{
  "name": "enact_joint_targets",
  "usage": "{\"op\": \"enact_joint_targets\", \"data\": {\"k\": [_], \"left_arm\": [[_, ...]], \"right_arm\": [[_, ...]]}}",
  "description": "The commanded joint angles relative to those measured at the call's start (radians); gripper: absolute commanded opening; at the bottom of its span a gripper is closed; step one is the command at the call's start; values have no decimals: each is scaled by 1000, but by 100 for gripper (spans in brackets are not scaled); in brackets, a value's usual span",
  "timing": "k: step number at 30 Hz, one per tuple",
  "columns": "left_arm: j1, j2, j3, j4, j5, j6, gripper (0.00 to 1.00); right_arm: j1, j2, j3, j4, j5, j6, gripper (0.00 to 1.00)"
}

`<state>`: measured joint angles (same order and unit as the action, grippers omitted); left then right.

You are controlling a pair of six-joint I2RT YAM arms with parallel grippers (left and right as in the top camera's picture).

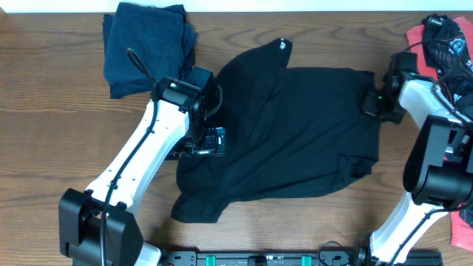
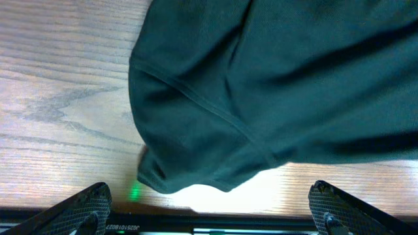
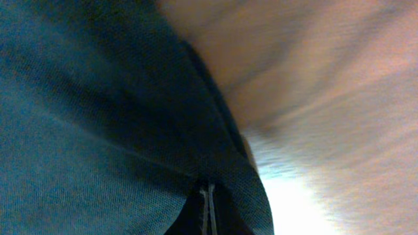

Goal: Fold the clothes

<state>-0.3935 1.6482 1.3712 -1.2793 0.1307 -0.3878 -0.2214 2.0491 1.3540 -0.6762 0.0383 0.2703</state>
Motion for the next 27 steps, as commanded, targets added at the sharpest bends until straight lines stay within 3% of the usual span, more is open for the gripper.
{"op": "enact_joint_targets", "data": {"k": [1,11,20,27], "left_arm": [[4,-15,18,3,-11,12,98],[4,-15,12,8,-11,12,98],[4,-15,11,23,-6,12,98],[4,-15,11,102,14,13,99]], "right_arm": [[-76,75,-27,-12,131,-11,1],[-183,75,104,-100,198,-32,1],[-241,74,406,-330,189,-13,1],[-235,64,659,-580,-92,-31,1]]}}
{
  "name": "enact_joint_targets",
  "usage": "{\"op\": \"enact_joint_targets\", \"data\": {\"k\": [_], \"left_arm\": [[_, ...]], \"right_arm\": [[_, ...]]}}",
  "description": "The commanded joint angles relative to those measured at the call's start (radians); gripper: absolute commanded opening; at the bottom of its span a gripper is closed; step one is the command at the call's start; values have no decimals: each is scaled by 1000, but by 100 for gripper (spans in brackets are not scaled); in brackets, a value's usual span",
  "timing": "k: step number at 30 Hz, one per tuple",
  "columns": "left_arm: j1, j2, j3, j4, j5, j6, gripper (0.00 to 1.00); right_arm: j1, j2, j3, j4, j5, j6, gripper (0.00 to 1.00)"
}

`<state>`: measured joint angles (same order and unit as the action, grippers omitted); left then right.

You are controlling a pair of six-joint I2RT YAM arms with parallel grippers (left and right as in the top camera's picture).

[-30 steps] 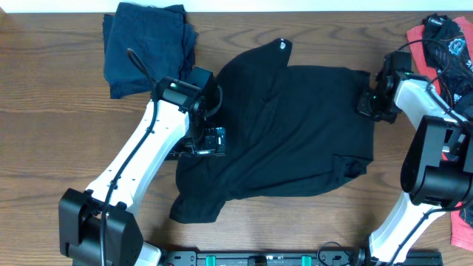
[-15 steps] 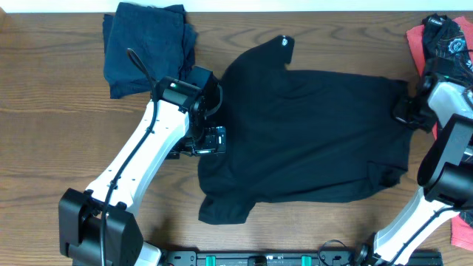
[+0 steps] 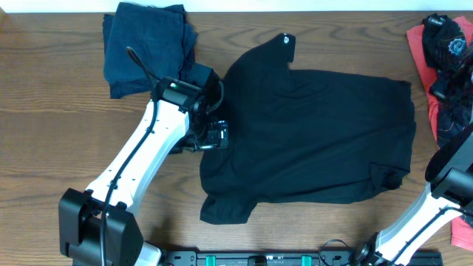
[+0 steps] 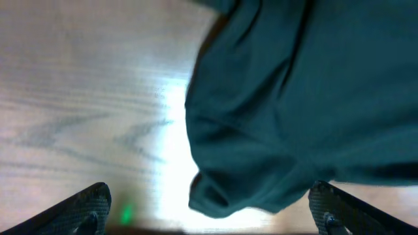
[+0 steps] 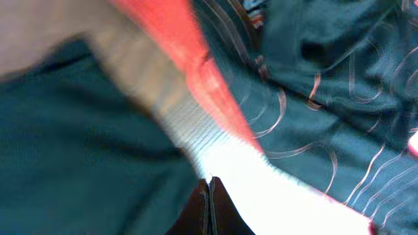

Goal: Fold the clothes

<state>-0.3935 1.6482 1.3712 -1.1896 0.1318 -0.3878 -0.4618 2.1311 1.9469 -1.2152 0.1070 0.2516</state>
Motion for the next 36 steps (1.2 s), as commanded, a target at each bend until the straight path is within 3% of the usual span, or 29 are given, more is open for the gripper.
{"op": "enact_joint_targets", "data": {"k": [1,2,4,10,13,15,19,25,36], "left_arm": [[4,-14,11,26,19,12,97],[4,-13,11,35,19,12,90],[4,-9,11,54,18,13,84],[4,10,11,78,18,36,84],[4,12,9,78,18,35,86],[4,12,9,77,18,35,95],[4,12,7,77,18,35,100],[4,12,7,70,18,35,99],[4,12,7,28,18,35,99]], "right_arm": [[11,-24,87,-89,-227,-27,1],[18,-32,98,-129,-275,-32,1],[39,-54,100,-218,-346,-47,1],[124,-129,96,-360,-358,-93,1],[171,-211,79,-383,-348,-96,1],[216,-296,35,-385,-327,-100,1],[302,-422,-97,-404,-192,-59,3],[416,-567,-448,-301,-79,113,4],[412,-573,-937,39,-183,193,5]]}}
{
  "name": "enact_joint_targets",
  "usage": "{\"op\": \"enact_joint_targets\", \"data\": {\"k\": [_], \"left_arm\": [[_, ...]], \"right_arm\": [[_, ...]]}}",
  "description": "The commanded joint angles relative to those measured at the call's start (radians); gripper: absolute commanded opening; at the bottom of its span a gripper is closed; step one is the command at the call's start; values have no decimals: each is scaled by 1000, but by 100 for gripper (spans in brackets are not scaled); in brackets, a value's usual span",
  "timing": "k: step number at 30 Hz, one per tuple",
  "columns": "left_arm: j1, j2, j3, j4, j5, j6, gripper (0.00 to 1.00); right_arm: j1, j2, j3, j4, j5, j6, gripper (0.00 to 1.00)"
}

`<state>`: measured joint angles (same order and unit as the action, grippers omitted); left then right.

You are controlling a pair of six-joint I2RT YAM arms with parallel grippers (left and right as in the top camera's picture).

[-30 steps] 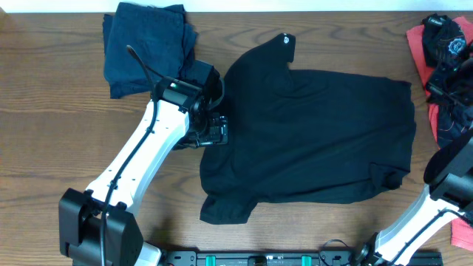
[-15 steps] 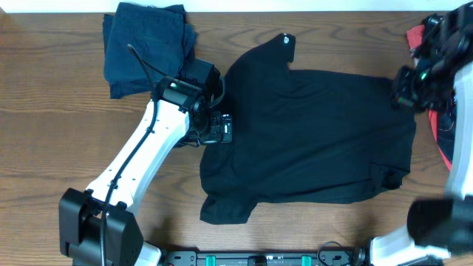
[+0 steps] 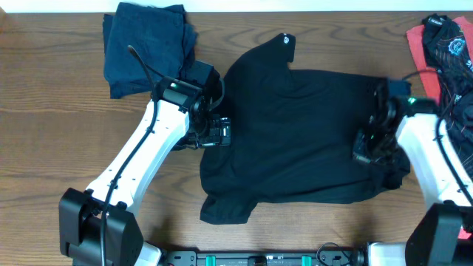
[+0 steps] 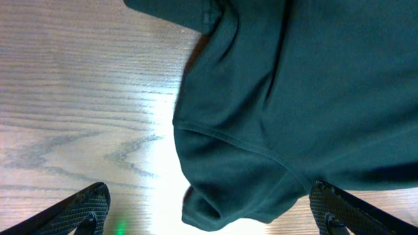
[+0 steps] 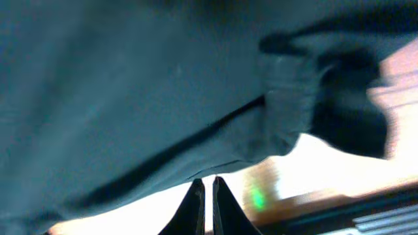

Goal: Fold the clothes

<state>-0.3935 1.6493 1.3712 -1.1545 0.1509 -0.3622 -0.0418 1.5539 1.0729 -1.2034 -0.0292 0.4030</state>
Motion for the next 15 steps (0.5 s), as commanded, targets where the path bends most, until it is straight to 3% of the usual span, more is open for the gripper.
{"op": "enact_joint_targets", "data": {"k": [1,8,15], "left_arm": [[4,11,7,-7,-1,10,99],[4,11,7,-8,-1,10,99],[4,11,7,-8,-1,10,99]], "right_arm": [[-18,4,-86,43,-48,47,5],[-120,4,-211,142,-50,49,9],[-298,4,-322,209,-7,76,6]]}}
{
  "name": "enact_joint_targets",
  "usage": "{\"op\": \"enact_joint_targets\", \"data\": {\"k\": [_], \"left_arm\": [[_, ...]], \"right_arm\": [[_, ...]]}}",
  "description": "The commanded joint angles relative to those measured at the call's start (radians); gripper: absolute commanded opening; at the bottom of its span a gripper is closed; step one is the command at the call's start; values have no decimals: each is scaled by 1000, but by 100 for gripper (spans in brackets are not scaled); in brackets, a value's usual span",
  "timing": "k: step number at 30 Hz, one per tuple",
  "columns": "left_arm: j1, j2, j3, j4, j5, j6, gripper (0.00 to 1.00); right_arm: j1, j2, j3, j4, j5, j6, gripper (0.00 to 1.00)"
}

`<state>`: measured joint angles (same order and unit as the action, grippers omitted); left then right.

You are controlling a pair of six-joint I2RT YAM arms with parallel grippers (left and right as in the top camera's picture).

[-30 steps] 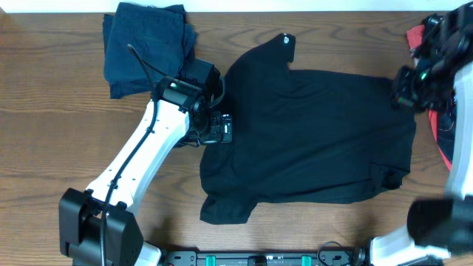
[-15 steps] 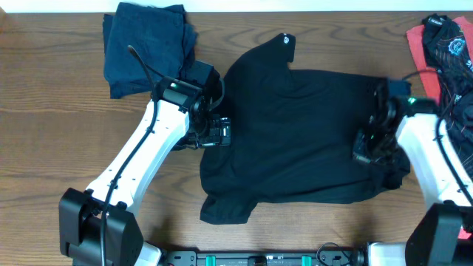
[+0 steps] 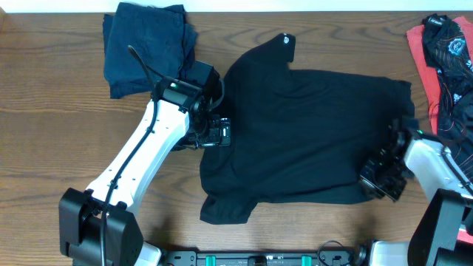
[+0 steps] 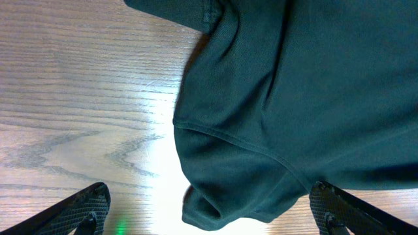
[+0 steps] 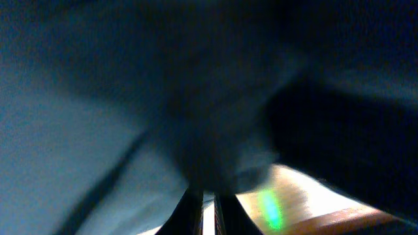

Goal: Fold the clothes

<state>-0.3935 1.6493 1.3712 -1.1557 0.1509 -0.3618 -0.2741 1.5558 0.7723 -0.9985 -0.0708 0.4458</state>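
A black T-shirt (image 3: 310, 133) lies spread across the middle of the wooden table (image 3: 59, 133). My left gripper (image 3: 214, 133) sits at the shirt's left edge. In the left wrist view it (image 4: 212, 212) is wide open, with the left sleeve (image 4: 228, 176) lying loose between the fingers (image 4: 85, 207). My right gripper (image 3: 378, 177) is low over the shirt's lower right sleeve. In the blurred right wrist view it (image 5: 208, 209) shows a narrow bright gap between its jaws, with dark cloth bunched just ahead of the tips.
A folded navy garment (image 3: 148, 44) lies at the back left. A pile of red and dark patterned clothes (image 3: 443, 52) sits at the right edge, close to the right arm. The left arm stretches from the front left corner.
My right gripper has moved from over the shirt's right side down to its lower right sleeve. The shirt and the left gripper are where they were.
The shirt first lay rumpled and further left, my right gripper shut on its right edge. Then the shirt was further right and flatter, the right gripper out by the red pile. Later that gripper was over the shirt, jaws slightly parted, and now at the sleeve. The left stayed open.
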Motion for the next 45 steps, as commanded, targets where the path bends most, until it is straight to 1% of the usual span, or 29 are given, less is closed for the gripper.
{"op": "enact_joint_targets", "data": {"k": [1,5,11,13,14,18,21,24,26,29,32,37,42,45], "left_arm": [[4,11,7,-7,-1,9,99],[4,11,7,-7,-1,9,99],[4,11,7,-7,-1,10,99],[4,11,7,-7,-1,10,99],[4,11,7,-8,-1,10,99],[4,11,7,-7,-1,10,98],[4,11,7,-7,-1,10,99],[4,11,7,-9,-1,9,98],[4,11,7,-8,-1,9,98],[4,11,7,-2,-1,9,98],[4,11,7,3,-1,9,98],[4,11,7,5,-1,9,98],[4,11,7,4,-1,9,98],[4,11,7,1,-1,9,98]], "right_arm": [[-95,2,-22,4,53,33,6],[-189,2,-21,-8,118,32,5],[-286,2,-21,3,125,33,6],[-318,2,-21,9,125,33,4],[-327,2,-20,9,114,32,1],[-338,-25,-17,11,-2,-34,1],[-338,-97,-3,-20,-27,-35,1],[-333,-225,23,-59,-52,-43,1],[-320,-320,34,-68,-98,-76,1],[-283,-453,34,-68,-159,-96,2],[-231,-513,34,-64,-170,-89,4],[-125,-477,21,-37,-145,-48,6],[-73,-350,11,9,-107,-23,6],[-69,-252,11,27,-89,-11,3]]}}
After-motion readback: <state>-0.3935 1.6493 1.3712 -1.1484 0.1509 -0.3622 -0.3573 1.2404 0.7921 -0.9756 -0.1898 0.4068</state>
